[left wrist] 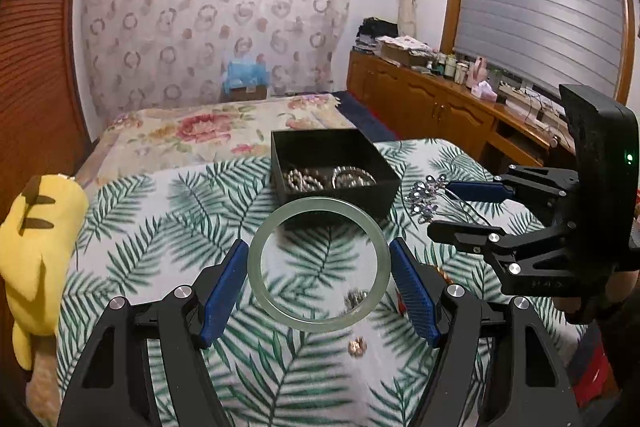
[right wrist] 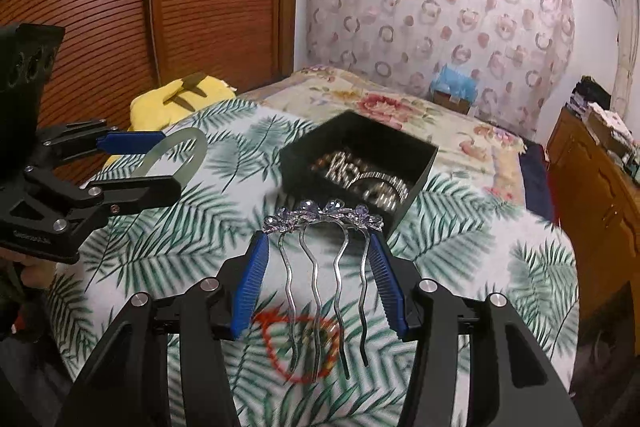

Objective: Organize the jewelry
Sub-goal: 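Carry the combs and jade bangle over the black box and open both tools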

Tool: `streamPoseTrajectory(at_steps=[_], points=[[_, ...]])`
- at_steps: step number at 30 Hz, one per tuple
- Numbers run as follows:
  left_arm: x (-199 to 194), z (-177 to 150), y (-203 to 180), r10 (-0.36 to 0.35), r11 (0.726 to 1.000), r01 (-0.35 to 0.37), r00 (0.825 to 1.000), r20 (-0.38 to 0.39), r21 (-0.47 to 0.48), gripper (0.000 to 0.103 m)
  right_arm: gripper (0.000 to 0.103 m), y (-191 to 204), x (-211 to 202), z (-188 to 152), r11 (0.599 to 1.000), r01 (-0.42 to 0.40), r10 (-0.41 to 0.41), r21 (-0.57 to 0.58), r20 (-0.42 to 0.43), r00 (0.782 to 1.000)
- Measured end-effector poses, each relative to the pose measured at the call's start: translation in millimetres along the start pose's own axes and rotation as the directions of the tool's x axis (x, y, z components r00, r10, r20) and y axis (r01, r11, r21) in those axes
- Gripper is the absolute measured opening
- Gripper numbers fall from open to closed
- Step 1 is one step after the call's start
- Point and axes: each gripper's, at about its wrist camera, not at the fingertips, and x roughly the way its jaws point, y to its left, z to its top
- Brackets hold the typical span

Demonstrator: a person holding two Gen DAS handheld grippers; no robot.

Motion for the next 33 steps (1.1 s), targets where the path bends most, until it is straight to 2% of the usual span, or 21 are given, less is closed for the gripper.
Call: streamPoseTrajectory(at_steps=[7, 17, 30, 32, 33], points=[[16, 23, 10, 0.01, 1.0, -0.01, 1.0, 0.024, -0.012, 0.069, 0.054, -27, 26, 27, 1.0, 0.005, -0.005, -0.002, 0.006, 1.0], [51, 51, 29, 0.033, 0.999, -0.032, 0.999, 0.013, -0.03, 0.069, 0.054, -55, 80, 60, 0.999, -0.043, 0.043, 0.013, -0.01, 0.999], [78, 69, 34, 0.043, 0.999, -0.043, 0.999, -0.006, -0.023, 0.069, 0.055, -58, 117, 63, 0.996, -0.084, 0.085, 0.011, -0.043, 0.995], [81, 70, 34, 0.043, 0.999, -0.043, 0.999, -0.01, -0.019, 0.069, 0.063, -59, 116, 65, 0.996, -0.086, 0.087, 0.018, -0.037, 0.996], [83, 70, 34, 0.043, 0.999, -0.043, 0.999, -0.011, -0.017, 0.069, 0.063, -60, 115, 65, 0.996, -0.086, 0.087, 0.022, -0.033, 0.996]])
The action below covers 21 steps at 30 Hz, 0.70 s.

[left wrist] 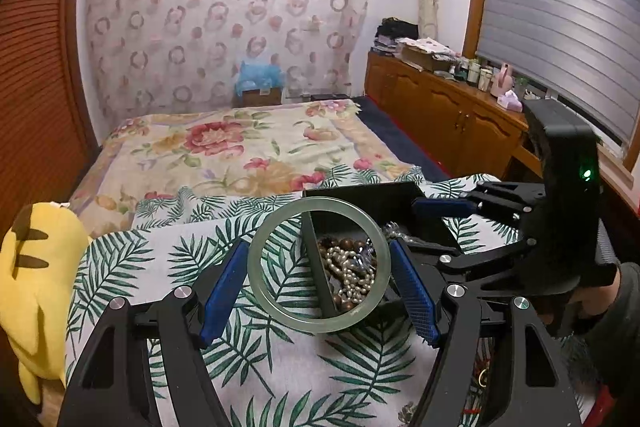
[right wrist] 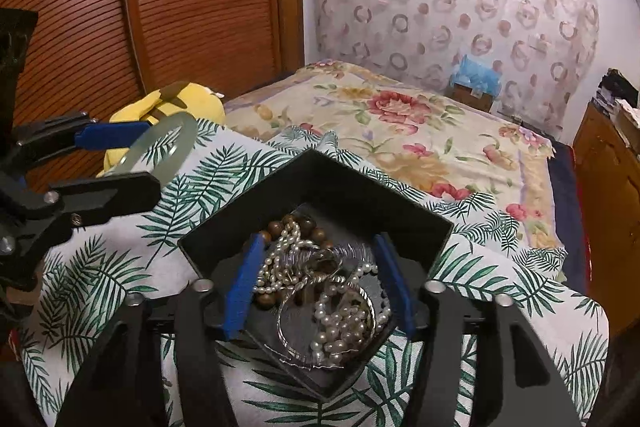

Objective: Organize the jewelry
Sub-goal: 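Carry the combs and jade bangle over the black box and open both tools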

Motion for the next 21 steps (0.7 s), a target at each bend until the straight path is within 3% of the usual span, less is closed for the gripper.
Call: streamPoseTrajectory(at_steps=[21], points=[[47, 23, -32, -0.05, 0.996, 0.054, 0.998, -0.046, 0.075, 0.069, 0.064, -45, -53, -32, 0.989, 0.099, -0.106, 0.114, 0.056, 0.993]])
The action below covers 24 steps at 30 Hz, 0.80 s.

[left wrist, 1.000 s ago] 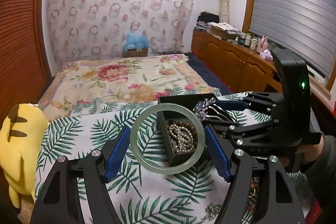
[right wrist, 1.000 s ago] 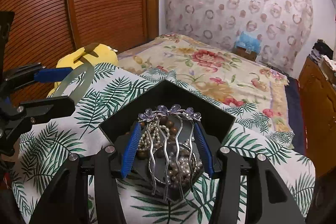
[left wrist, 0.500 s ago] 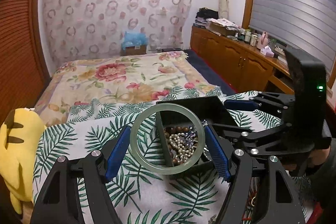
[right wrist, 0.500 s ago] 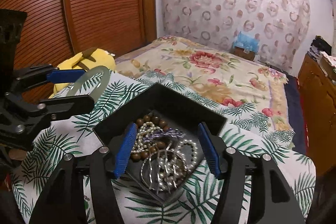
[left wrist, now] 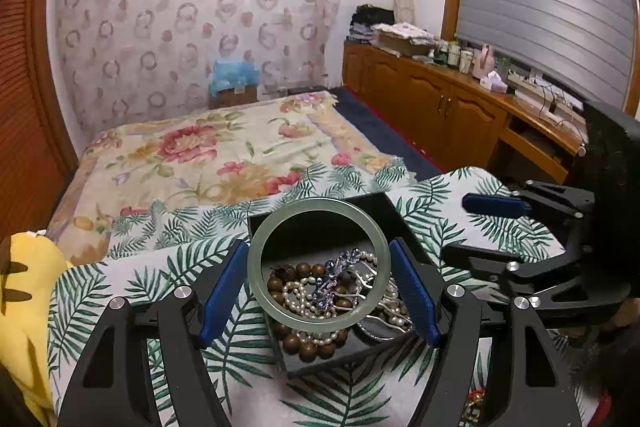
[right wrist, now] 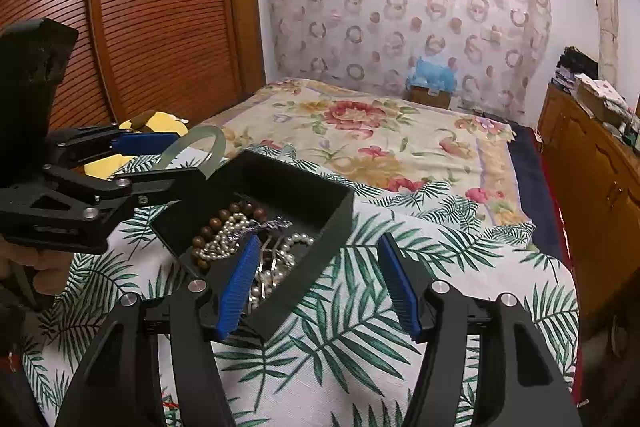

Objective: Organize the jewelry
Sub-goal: 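Carry the combs and jade bangle over the black box and open both tools, then move both tools back to the remaining jewelry, right tool onto the red string bracelet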

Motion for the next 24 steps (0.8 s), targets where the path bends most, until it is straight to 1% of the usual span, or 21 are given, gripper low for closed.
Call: streamPoseTrajectory(at_steps=[5, 9, 12, 18, 22, 24], points=[[11, -2, -4, -0.008, 1.0, 0.008, 1.0, -0.022, -0.011, 0.069, 0.064, -7, -6, -7, 1.0, 0.018, -0.018, 0.002, -0.012, 1.0], [12, -5, -6, -0.001, 1.0, 0.001, 1.0, -0.019, -0.011, 0.072, 0.064, -6, -12, -16, 0.999, 0.03, -0.03, 0.011, -0.028, 0.999], [9, -6, -7, -0.002, 1.0, 0.002, 1.0, -0.018, -0.012, 0.073, 0.064, -6, -16, -21, 0.999, 0.03, -0.03, 0.028, -0.027, 0.999], [-16, -19, -10, -0.011, 1.0, 0.011, 1.0, -0.002, -0.011, 0.073, 0.064, 5, -33, -36, 0.998, 0.011, -0.009, 0.054, -0.025, 1.0], [-34, -36, -9, -0.019, 1.0, 0.019, 1.0, -0.005, -0.019, 0.073, 0.064, 19, -40, -52, 0.999, -0.008, 0.011, 0.05, -0.05, 0.999], [-42, -47, -10, -0.022, 1.0, 0.022, 1.0, -0.012, -0.023, 0.074, 0.062, 25, -40, -60, 0.999, -0.016, 0.02, 0.049, -0.065, 0.998]])
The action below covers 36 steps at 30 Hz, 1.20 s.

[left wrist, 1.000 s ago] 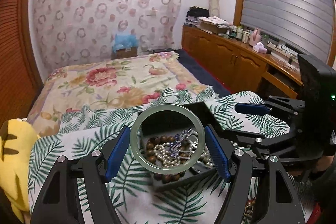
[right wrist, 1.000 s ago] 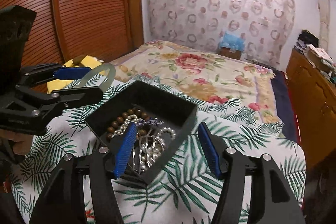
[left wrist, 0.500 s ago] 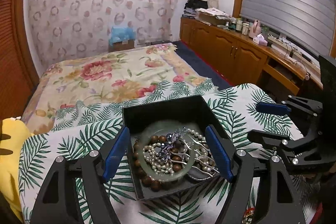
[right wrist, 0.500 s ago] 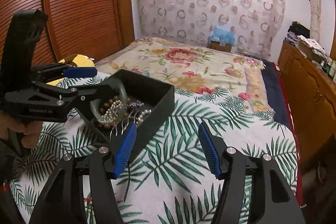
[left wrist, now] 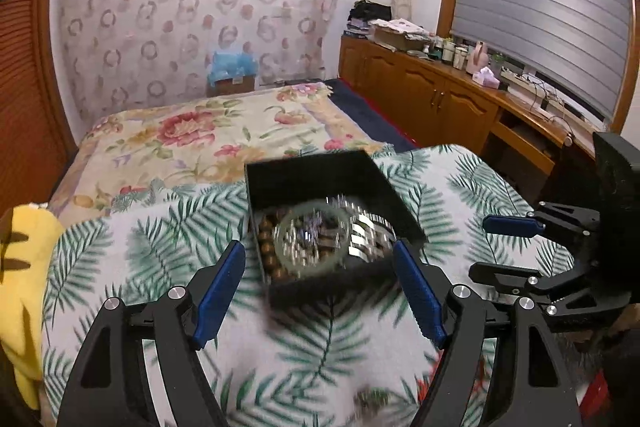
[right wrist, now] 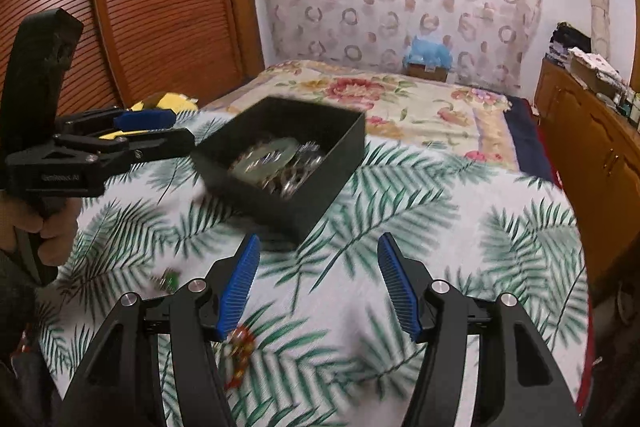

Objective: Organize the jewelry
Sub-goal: 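Move both tools back to the remaining jewelry, right tool onto the red string bracelet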

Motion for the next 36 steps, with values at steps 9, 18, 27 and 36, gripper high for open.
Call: streamPoseTrajectory(at_steps=[9, 18, 27, 36], points=[[-27, -43, 6, 0.012, 1.0, -0.013, 0.999, -0.032, -0.028, 0.078, 0.04, 27, 3, -39, 1.0, -0.021, 0.018, -0.022, -0.107, 0.994], [-48, -82, 4, 0.027, 0.999, -0.029, 0.998, -0.056, -0.044, 0.078, 0.022, 41, 6, -58, 0.999, -0.035, 0.031, -0.027, -0.16, 0.987], [-63, -105, -5, 0.038, 0.998, -0.042, 0.997, -0.071, -0.054, 0.078, 0.016, 53, 3, -61, 0.998, -0.008, -0.001, -0.055, -0.163, 0.987], [-57, -119, -20, 0.04, 0.999, -0.043, 0.992, -0.119, -0.023, 0.078, 0.015, 53, 2, -65, 0.999, -0.003, -0.004, -0.051, -0.138, 0.99]])
